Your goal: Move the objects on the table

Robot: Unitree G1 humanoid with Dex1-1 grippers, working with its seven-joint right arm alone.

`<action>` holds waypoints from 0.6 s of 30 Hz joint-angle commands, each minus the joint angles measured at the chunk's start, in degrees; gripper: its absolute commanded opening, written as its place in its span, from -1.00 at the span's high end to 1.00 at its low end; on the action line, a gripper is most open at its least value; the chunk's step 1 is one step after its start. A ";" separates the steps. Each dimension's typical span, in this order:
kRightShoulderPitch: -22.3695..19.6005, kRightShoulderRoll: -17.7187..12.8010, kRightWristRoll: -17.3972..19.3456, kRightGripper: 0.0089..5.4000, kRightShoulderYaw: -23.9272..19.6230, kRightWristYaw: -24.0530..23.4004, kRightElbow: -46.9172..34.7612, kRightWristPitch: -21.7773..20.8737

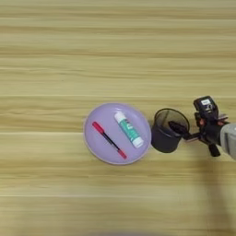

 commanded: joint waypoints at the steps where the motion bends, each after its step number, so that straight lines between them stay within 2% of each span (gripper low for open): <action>1: -4.45 -1.10 -0.57 -0.71 -0.74 -0.80 -0.27 -2.79; 18: -3.97 0.41 -0.23 -0.06 0.31 -0.34 0.41 -2.01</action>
